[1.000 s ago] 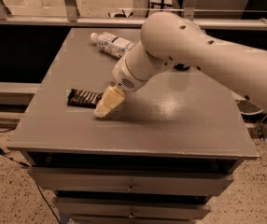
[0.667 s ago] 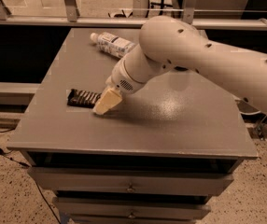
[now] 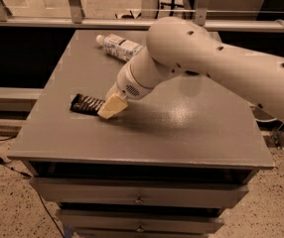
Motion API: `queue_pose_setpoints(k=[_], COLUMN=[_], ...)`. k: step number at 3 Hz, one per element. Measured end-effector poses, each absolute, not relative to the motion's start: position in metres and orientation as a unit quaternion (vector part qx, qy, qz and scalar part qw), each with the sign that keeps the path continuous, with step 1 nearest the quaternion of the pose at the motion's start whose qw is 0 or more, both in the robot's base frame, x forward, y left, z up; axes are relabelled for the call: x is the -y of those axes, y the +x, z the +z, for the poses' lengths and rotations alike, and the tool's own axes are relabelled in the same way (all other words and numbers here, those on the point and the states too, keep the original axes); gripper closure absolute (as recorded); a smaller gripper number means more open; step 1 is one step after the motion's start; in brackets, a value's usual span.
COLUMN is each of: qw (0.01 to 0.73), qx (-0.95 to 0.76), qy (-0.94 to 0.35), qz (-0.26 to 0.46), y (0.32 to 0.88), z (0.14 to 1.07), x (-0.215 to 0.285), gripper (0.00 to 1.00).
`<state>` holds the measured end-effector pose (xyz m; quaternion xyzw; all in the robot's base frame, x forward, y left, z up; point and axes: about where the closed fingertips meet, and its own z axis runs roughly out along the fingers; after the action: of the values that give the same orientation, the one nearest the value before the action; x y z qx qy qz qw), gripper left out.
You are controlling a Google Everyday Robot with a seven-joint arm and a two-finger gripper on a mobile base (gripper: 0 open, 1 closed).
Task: Pick rxbar chocolate
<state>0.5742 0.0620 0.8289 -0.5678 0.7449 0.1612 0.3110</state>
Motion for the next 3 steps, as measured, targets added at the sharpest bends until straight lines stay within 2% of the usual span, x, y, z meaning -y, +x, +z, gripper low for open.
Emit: queue_pose_setpoints(k=[1,2,3], qw=[0.311,0.311,0.347], qx=[-0.745,-0.745,-0.733], qy=[-0.568,-0.568,-0.566], qz=[0.161,0.161,0.145], y=[0.574,0.574,0.587], z=[0.829,0.829,0.881], x=[-0.062,-0.062,-0.051], gripper=[1.0,1.0,1.0])
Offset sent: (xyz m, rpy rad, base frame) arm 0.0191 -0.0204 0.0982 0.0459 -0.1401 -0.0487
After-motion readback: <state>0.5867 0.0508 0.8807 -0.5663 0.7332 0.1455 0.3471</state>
